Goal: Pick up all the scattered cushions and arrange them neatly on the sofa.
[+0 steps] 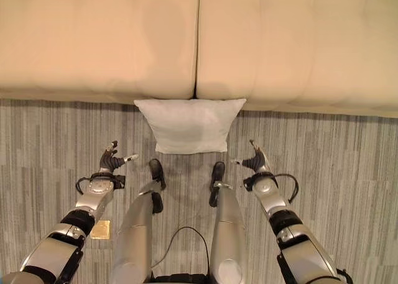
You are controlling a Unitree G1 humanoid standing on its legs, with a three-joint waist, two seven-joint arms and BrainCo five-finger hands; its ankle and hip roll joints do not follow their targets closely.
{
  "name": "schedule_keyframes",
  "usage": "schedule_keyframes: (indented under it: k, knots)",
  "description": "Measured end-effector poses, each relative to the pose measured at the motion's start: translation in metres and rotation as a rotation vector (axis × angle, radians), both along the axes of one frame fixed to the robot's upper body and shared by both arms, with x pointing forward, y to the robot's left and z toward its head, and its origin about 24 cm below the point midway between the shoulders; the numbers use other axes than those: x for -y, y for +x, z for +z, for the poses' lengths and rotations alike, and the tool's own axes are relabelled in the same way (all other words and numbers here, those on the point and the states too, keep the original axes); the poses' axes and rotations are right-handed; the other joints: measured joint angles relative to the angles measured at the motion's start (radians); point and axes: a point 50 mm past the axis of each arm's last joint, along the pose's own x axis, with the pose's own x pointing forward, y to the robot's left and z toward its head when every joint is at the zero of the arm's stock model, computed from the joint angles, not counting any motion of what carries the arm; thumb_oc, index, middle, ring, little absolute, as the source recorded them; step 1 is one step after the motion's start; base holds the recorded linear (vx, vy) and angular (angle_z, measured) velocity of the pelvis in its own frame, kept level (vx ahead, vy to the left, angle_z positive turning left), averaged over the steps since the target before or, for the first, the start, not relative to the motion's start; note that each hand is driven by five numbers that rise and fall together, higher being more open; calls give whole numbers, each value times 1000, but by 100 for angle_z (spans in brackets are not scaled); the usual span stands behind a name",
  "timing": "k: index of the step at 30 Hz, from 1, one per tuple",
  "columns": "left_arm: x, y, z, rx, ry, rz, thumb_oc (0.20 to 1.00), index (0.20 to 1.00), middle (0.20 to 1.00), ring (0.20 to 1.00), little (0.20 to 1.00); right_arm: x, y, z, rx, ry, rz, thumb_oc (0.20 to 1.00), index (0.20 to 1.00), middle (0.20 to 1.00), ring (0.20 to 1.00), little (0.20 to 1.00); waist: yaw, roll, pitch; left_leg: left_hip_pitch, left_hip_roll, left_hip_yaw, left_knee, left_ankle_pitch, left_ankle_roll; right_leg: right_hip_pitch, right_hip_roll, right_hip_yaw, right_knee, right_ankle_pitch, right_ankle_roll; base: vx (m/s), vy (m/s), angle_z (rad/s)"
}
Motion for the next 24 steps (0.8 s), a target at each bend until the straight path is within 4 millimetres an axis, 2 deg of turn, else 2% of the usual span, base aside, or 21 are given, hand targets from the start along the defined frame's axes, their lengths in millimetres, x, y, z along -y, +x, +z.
schedule_keyframes:
  k: [1, 2, 4, 5, 9, 13, 17, 22, 24]
  knots:
    - [0, 10, 17, 48, -12, 7, 1000, 1000, 1000, 1000, 1000, 1, 11, 21, 63, 0, -14, 1000, 1000, 1000, 1000, 1000, -1, -1, 4, -63, 5, -5, 30, 1, 0, -65, -3, 0, 37, -4, -8, -30, -28, 6]
    - [-2, 14, 24, 64, -9, 9, 1000, 1000, 1000, 1000, 1000, 3, 14, 28, 84, 1, -22, 1000, 1000, 1000, 1000, 1000, -5, -1, 7, -96, 6, -14, 51, -3, -1, -95, -3, 0, 56, -9, -16, 12, -9, 7]
    - [1, 27, 49, 134, -21, 2, 1000, 1000, 1000, 1000, 1000, 4, 25, 55, 161, -7, -34, 1000, 1000, 1000, 1000, 1000, -6, 0, 13, -175, 18, -22, 100, -10, -2, -172, -2, 0, 104, -18, -30, 29, 2, 3]
    - [1, 28, 53, 141, -7, 1, 1000, 1000, 1000, 1000, 1000, 6, 25, 57, 164, -13, -38, 1000, 1000, 1000, 1000, 1000, -7, 0, 15, -193, 21, -25, 118, -17, -3, -190, -2, 0, 117, -24, -36, 53, -13, -4]
    - [1, 42, 91, 232, 33, -9, 1000, 1000, 1000, 1000, 1000, 13, 34, 89, 246, -14, -61, 1000, 1000, 1000, 1000, 1000, -12, 2, 13, -317, 28, -37, 210, -47, 3, -312, -4, 16, 197, -49, -39, 72, -18, -2]
    - [2, 53, 130, 323, 45, -20, 1000, 1000, 1000, 1000, 1000, 23, 40, 118, 311, 19, -89, 1000, 1000, 1000, 1000, 1000, -16, 2, 15, -466, 37, -51, 343, -85, 2, -453, -20, 27, 316, -77, -57, 84, -9, 5]
    - [1, 55, 142, 343, 65, -27, 1000, 1000, 1000, 1000, 1000, 18, 44, 133, 347, 38, -69, 1000, 1000, 1000, 1000, 1000, -19, 4, 13, -534, 39, -50, 414, -115, 7, -525, -24, 52, 378, -94, -57, 51, -16, -2]
    - [7, 60, 172, 413, 76, -53, 1000, 1000, 1000, 1000, 1000, 20, 47, 158, 387, -21, -38, 1000, 1000, 1000, 1000, 1000, -13, 5, 13, -656, 38, -47, 494, -133, 21, -653, -30, 81, 447, -104, -61, 52, -12, 1]
    - [9, 61, 176, 419, 85, -62, 1000, 1000, 1000, 1000, 1000, 16, 48, 163, 392, -30, -16, 1000, 1000, 1000, 1000, 1000, -8, 5, 13, -689, 38, -44, 525, -139, 22, -691, -30, 90, 474, -106, -62, 47, -15, -1]
